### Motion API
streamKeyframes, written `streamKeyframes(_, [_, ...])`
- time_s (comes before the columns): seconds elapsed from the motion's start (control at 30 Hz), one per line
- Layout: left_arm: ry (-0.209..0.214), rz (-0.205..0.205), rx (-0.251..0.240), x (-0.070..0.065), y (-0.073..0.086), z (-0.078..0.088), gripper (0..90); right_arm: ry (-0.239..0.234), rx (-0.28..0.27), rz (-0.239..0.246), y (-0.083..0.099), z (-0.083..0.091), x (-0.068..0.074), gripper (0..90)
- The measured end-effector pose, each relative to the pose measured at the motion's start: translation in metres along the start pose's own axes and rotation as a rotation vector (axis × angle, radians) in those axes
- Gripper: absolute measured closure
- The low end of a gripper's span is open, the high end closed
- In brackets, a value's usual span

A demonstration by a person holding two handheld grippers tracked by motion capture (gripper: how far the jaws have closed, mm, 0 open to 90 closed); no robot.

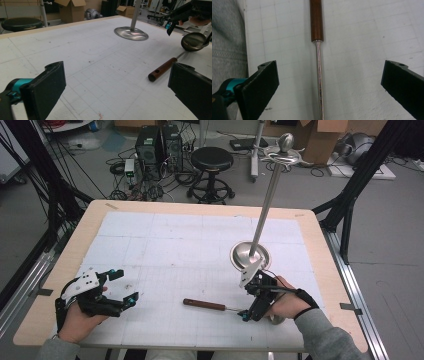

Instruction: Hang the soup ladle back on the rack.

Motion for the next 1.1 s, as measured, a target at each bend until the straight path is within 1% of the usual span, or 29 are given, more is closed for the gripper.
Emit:
streamKeyframes(0.1, [0.014, 0.005, 0.004, -0.002, 0.001, 0.000, 1.9, -0.008, 0.025, 0.010, 0.003, -0.004, 0.001, 1.8])
streamKeyframes(0.2, [0.032, 0.005, 0.006, -0.005, 0.001, 0.000, 1.9, -0.010, 0.056, 0.004, 0.005, -0.008, 0.000, 4.2])
streamKeyframes(0.27, [0.029, 0.004, 0.009, -0.005, 0.002, 0.000, 2.0, 0.006, 0.080, 0.004, 0.007, -0.012, -0.002, 5.1])
streamKeyframes(0.3, [0.028, 0.003, 0.012, -0.004, 0.002, 0.000, 2.0, 0.001, 0.094, 0.009, 0.008, -0.013, -0.002, 6.3])
streamKeyframes(0.33, [0.028, 0.003, 0.012, -0.004, 0.002, 0.000, 1.9, 0.002, 0.111, 0.010, 0.009, -0.016, -0.002, 8.5])
streamKeyframes(0.4, [0.028, 0.005, 0.012, -0.004, 0.002, -0.001, 1.9, -0.007, 0.144, 0.023, 0.012, -0.018, 0.000, 18.4])
streamKeyframes(0.43, [0.029, 0.006, 0.014, -0.004, 0.002, -0.001, 1.9, -0.008, 0.171, 0.030, 0.015, -0.020, 0.001, 21.5])
streamKeyframes(0.47, [0.031, 0.007, 0.017, -0.004, 0.003, -0.001, 1.9, -0.010, 0.184, 0.027, 0.017, -0.021, 0.002, 24.2])
streamKeyframes(0.53, [0.033, 0.010, 0.020, -0.005, 0.003, -0.001, 1.9, -0.016, 0.216, 0.033, 0.020, -0.023, 0.003, 33.4])
streamKeyframes(0.57, [0.033, 0.009, 0.021, -0.005, 0.003, -0.001, 1.9, -0.018, 0.227, 0.049, 0.020, -0.023, 0.002, 37.9])
streamKeyframes(0.6, [0.033, 0.008, 0.023, -0.005, 0.003, -0.001, 1.9, -0.023, 0.244, 0.029, 0.022, -0.023, 0.004, 40.8])
streamKeyframes(0.63, [0.036, 0.009, 0.023, -0.005, 0.003, -0.001, 2.0, -0.030, 0.247, 0.036, 0.022, -0.024, 0.004, 44.6])
streamKeyframes(0.67, [0.036, 0.011, 0.025, -0.005, 0.004, -0.001, 1.9, -0.027, 0.268, 0.015, 0.024, -0.023, 0.005, 49.4])
streamKeyframes(0.73, [0.034, 0.012, 0.026, -0.005, 0.004, -0.001, 2.0, -0.020, 0.293, 0.050, 0.025, -0.024, 0.003, 53.8])
streamKeyframes(0.77, [0.032, 0.012, 0.030, -0.005, 0.004, -0.002, 2.0, -0.018, 0.316, 0.038, 0.027, -0.023, 0.004, 56.0])
streamKeyframes(0.8, [0.032, 0.011, 0.031, -0.005, 0.005, -0.002, 2.0, -0.027, 0.324, 0.064, 0.026, -0.024, 0.004, 58.2])
streamKeyframes(0.83, [0.033, 0.011, 0.032, -0.005, 0.005, -0.002, 2.0, -0.029, 0.351, 0.024, 0.029, -0.022, 0.008, 59.7])
streamKeyframes(0.87, [0.033, 0.012, 0.031, -0.005, 0.005, -0.001, 1.9, -0.038, 0.354, 0.052, 0.028, -0.024, 0.007, 61.1])
streamKeyframes(0.9, [0.034, 0.014, 0.029, -0.005, 0.004, -0.001, 1.9, -0.034, 0.367, 0.041, 0.029, -0.024, 0.008, 62.5])
streamKeyframes(0.93, [0.035, 0.013, 0.030, -0.005, 0.004, -0.001, 1.9, -0.030, 0.372, 0.058, 0.028, -0.024, 0.007, 64.0])
streamKeyframes(0.97, [0.032, 0.016, 0.031, -0.004, 0.004, -0.001, 1.9, -0.030, 0.388, 0.035, 0.029, -0.023, 0.009, 65.6])
streamKeyframes(1.0, [0.032, 0.016, 0.033, -0.004, 0.005, -0.001, 1.9, -0.036, 0.398, 0.042, 0.030, -0.023, 0.008, 67.1])
streamKeyframes(1.03, [0.033, 0.017, 0.032, -0.005, 0.005, -0.001, 2.0, -0.030, 0.406, 0.047, 0.030, -0.022, 0.008, 69.3])
streamKeyframes(1.07, [0.035, 0.015, 0.031, -0.005, 0.004, -0.001, 2.0, -0.027, 0.425, 0.031, 0.032, -0.021, 0.009, 71.4])
streamKeyframes(1.1, [0.034, 0.015, 0.031, -0.005, 0.004, -0.001, 1.9, -0.027, 0.425, 0.037, 0.033, -0.021, 0.008, 72.9])
Point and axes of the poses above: each handheld gripper's, and its own axes: z roughly backward along the jaws, y roughly out of its underside, x roughly to its left, the point moved 10 cm from there along -z, roughly forward along the jaws, and after that the axes turned 6 degrees about -y, right-handed, at the moved point
